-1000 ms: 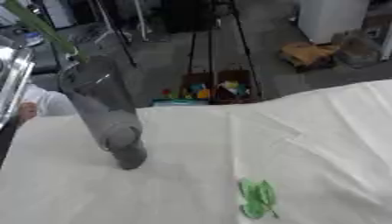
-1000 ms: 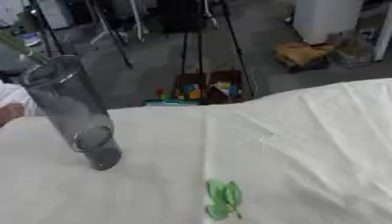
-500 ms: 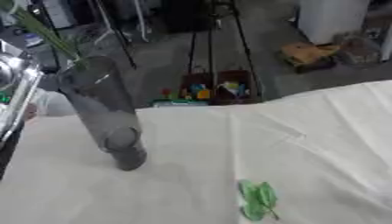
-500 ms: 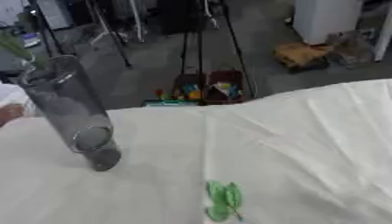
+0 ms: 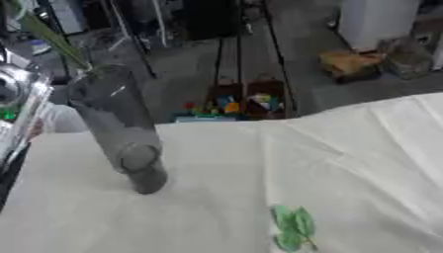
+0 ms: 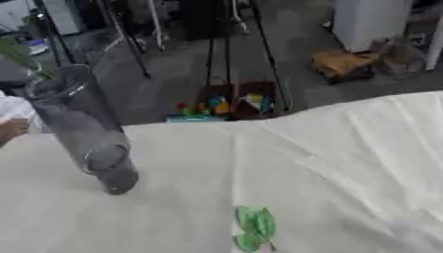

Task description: Arrange flowers into the vase.

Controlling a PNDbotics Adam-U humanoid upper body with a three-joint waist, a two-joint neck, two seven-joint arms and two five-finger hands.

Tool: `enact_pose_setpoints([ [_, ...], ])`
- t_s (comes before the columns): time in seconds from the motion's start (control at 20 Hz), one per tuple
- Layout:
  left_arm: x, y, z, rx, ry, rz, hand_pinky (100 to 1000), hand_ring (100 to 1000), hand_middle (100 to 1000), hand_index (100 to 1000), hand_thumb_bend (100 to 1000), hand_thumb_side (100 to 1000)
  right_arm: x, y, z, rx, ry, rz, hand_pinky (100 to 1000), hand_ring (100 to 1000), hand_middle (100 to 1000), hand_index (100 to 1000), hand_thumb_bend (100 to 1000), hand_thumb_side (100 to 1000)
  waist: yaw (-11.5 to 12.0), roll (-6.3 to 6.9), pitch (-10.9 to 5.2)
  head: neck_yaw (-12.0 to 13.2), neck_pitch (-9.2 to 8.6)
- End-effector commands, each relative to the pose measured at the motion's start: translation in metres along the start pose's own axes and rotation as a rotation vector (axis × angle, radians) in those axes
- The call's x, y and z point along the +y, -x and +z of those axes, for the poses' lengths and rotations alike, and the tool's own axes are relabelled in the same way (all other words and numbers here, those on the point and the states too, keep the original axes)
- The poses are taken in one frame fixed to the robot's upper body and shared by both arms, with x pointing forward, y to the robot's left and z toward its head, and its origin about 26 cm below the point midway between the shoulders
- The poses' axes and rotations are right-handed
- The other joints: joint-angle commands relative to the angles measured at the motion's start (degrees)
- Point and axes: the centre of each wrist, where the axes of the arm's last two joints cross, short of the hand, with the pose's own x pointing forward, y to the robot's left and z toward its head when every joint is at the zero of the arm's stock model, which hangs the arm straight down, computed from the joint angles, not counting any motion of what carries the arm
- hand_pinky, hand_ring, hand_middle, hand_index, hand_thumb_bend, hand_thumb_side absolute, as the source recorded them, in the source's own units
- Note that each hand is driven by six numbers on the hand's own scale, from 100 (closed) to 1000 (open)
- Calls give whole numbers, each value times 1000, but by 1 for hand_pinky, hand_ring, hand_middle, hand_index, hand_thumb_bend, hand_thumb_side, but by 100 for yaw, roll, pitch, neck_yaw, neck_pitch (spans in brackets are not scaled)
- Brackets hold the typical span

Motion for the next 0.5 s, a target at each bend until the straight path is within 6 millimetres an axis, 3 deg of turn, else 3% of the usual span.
enact_pose_setpoints([
  [0.05, 9, -9, -18, -97, 30, -21, 100, 100, 100, 117, 100, 421, -5, -2, -4, -13, -10, 11, 585, 815, 474, 768, 100, 856, 67, -8, -193, -39, -10],
  [0.5, 13, -13, -23, -123, 45, -48, 100, 100, 100, 119, 100, 409, -7, -2, -2, -2, -13, 13, 585, 815, 475, 769, 100, 856, 136, 18, -261, -83, 31],
])
